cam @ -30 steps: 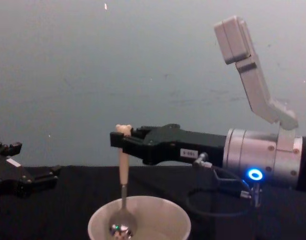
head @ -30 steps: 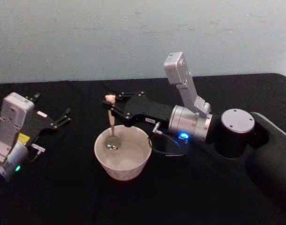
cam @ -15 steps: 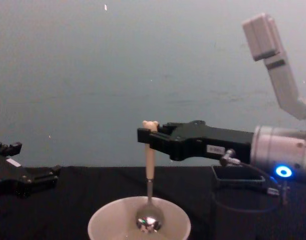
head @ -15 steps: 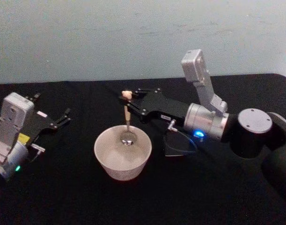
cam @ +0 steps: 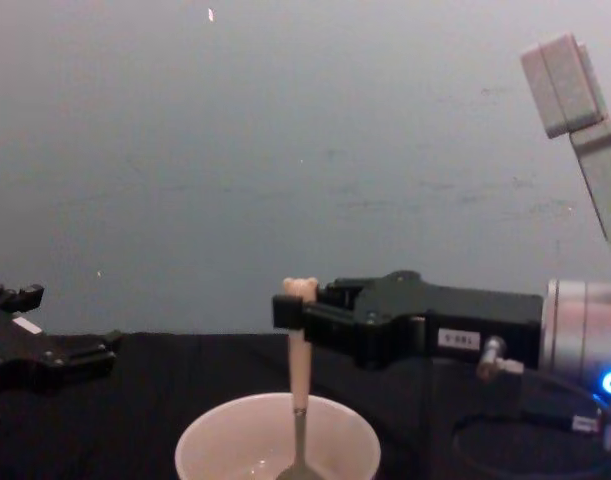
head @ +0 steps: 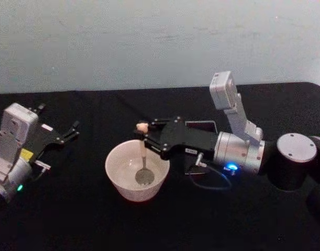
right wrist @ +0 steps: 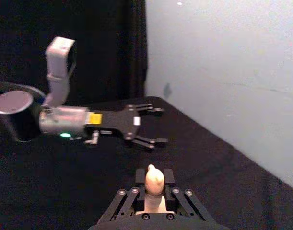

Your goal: Pick up the stirring spoon with one hand, stir inside the cup, then place it back in its original position.

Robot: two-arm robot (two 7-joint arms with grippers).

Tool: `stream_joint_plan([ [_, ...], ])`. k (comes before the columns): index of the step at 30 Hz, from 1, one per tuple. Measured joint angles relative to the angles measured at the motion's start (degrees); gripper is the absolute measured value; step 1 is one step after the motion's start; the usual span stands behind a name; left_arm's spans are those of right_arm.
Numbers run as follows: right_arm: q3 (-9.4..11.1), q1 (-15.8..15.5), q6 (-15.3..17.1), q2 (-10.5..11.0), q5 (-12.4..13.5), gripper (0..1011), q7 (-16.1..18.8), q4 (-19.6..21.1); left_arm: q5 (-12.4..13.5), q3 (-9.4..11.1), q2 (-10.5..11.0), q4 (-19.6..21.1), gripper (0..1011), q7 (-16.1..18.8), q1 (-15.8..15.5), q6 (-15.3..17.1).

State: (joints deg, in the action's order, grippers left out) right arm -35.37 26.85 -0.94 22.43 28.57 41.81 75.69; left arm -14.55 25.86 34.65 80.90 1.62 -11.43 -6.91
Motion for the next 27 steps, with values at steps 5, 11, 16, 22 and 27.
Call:
stream_joint_plan([
  [5,-1.14,-0.32,0.32,0.01,0.64,216,0.96,0.98,0.00,0.00,0.00,0.00,1001,0.00,0.00,0.00],
  [11,-2.83,0.38,0.70,-1.84,0.63,216,0.12,-0.19,0.00,0.00,0.00,0.00,1002,0.00,0.00,0.00],
  [16,-3.23,1.53,0.64,-3.81,-0.27,216,-1.74,-2.61,0.00,0.00,0.00,0.00,1001,0.00,0.00,0.00],
  [22,-2.52,3.02,0.12,-5.90,-0.89,216,-3.66,-5.59,0.00,0.00,0.00,0.00,1001,0.00,0.00,0.00],
  [27,-1.66,3.74,-0.20,-6.63,-1.19,216,-4.50,-6.99,0.00,0.00,0.00,0.00,1001,0.00,0.00,0.00],
])
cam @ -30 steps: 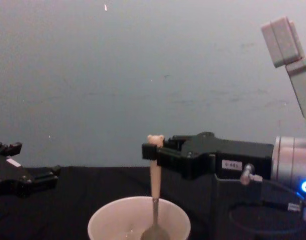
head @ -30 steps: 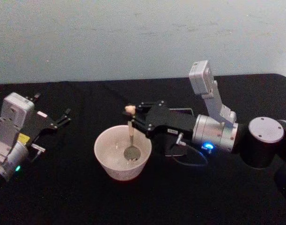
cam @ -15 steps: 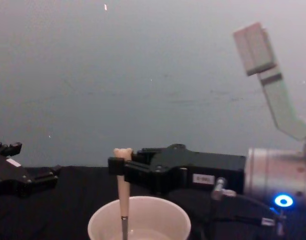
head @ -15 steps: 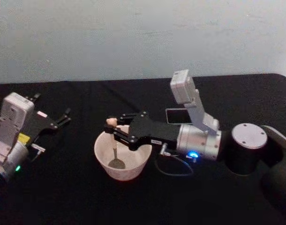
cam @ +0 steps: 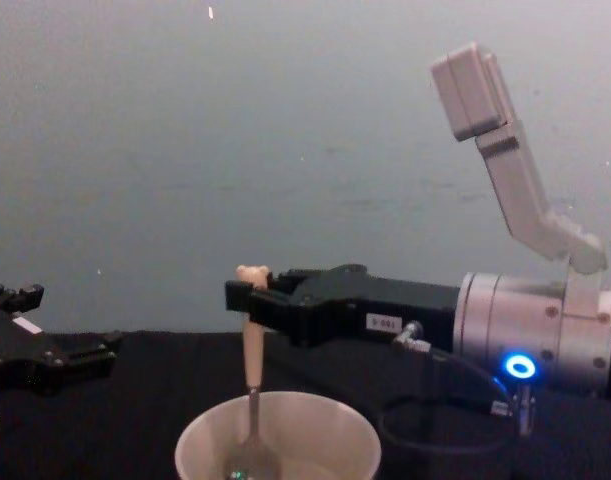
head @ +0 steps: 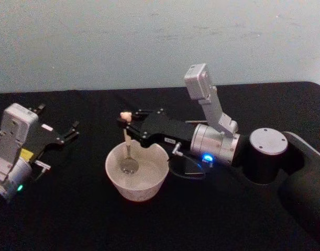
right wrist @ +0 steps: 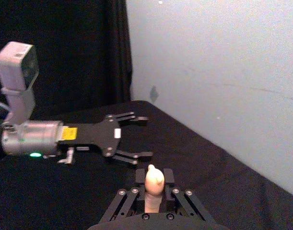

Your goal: Pick up the stirring spoon with one hand, stir inside the cup, then place it back in its original position.

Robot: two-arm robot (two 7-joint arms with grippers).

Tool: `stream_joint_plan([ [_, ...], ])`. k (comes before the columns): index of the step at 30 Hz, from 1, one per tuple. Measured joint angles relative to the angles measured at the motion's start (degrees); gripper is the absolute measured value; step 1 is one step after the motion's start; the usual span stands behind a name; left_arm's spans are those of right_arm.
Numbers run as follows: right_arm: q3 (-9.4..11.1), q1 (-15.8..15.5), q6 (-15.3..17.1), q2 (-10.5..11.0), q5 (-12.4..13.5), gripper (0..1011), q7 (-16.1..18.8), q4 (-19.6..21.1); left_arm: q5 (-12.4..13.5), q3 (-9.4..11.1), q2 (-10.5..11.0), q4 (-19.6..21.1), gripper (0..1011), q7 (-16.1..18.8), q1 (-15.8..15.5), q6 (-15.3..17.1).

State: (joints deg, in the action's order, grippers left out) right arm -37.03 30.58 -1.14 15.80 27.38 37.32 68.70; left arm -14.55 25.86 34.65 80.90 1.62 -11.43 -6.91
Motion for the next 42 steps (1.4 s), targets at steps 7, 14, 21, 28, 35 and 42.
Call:
stream_joint_plan([
  [7,1.40,0.10,-0.14,0.50,-0.35,216,-0.70,-0.39,0.00,0.00,0.00,0.00,1001,0.00,0.00,0.00],
  [14,2.57,-1.81,0.41,3.03,-0.47,216,-0.67,2.59,0.00,0.00,0.00,0.00,1001,0.00,0.00,0.00],
  [21,2.94,-4.51,1.56,5.91,0.38,216,0.58,6.75,0.00,0.00,0.00,0.00,1001,0.00,0.00,0.00],
  [28,2.06,-6.41,2.53,7.61,1.36,216,1.96,10.32,0.00,0.00,0.00,0.00,1001,0.00,0.00,0.00],
  [35,0.49,-6.51,3.07,7.03,1.74,216,2.24,10.97,0.00,0.00,0.00,0.00,1001,0.00,0.00,0.00],
  [42,-0.95,-4.52,3.30,4.55,0.76,216,1.05,8.65,0.00,0.00,0.00,0.00,1001,0.00,0.00,0.00],
])
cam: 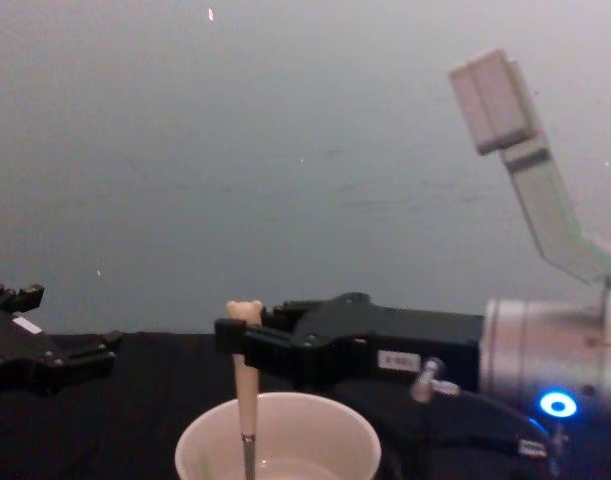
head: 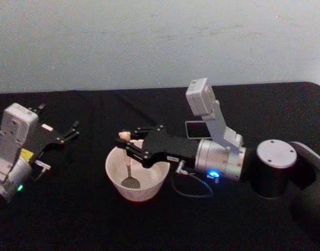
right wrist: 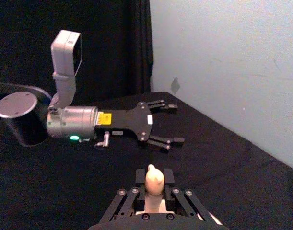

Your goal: Pick up the stirring spoon with one hand, stir inside the cup, then place it back in its original position.

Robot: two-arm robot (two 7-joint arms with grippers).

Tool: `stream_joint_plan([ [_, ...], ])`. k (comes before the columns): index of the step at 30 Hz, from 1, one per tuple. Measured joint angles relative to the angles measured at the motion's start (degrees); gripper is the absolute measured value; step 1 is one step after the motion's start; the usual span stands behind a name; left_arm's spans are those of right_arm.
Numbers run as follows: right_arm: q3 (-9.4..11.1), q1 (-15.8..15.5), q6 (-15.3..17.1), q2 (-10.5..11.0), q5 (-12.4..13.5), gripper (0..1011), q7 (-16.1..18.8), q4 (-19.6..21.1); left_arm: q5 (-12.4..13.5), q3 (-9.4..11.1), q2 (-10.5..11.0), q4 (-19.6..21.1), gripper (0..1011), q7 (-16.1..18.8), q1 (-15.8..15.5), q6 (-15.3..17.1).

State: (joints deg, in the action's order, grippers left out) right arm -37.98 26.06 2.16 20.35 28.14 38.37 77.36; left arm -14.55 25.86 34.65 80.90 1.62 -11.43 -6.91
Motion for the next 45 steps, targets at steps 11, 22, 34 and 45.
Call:
stream_joint_plan([
  [11,0.59,3.88,-1.43,-4.11,-3.07,216,-3.98,-5.61,0.00,0.00,0.00,0.00,1001,0.00,0.00,0.00],
  [22,3.28,3.29,-1.15,-2.02,-3.64,216,-4.45,-4.53,0.00,0.00,0.00,0.00,1001,0.00,0.00,0.00],
  [34,4.46,-1.55,0.77,3.52,-1.33,216,-1.74,3.29,0.00,0.00,0.00,0.00,1001,0.00,0.00,0.00],
  [45,2.76,-2.16,1.05,3.16,-0.33,216,-1.38,4.57,0.00,0.00,0.00,0.00,1001,0.00,0.00,0.00],
])
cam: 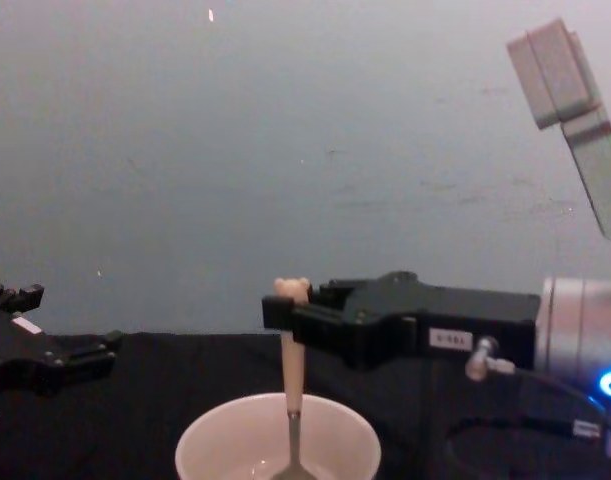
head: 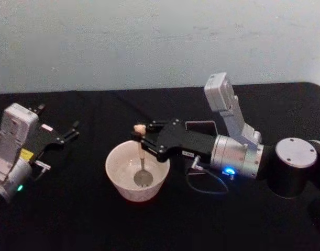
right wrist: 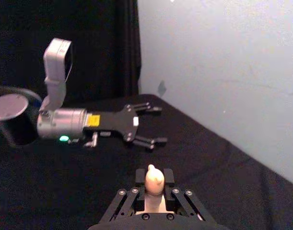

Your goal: Pick up the stirring spoon with one hand, stir inside the cup, then place it back in its original position.

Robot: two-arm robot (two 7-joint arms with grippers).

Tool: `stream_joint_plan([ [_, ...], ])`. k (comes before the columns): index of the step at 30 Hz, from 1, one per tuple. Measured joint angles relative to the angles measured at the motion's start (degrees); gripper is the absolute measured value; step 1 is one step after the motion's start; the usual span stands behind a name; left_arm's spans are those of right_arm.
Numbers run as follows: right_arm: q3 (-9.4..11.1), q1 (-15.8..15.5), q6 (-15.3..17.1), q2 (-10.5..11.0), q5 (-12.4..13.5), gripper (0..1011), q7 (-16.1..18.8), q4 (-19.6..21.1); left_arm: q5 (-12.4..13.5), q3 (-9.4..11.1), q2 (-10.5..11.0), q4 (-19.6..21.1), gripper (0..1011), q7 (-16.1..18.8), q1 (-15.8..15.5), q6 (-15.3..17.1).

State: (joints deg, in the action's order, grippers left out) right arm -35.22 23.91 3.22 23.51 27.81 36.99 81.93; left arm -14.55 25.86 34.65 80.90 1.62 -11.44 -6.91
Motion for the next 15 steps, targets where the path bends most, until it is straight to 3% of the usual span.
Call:
stream_joint_plan([
  [15,3.46,0.78,-0.38,-2.78,2.87,216,-5.21,-0.41,0.00,0.00,0.00,0.00,1001,0.00,0.00,0.00],
])
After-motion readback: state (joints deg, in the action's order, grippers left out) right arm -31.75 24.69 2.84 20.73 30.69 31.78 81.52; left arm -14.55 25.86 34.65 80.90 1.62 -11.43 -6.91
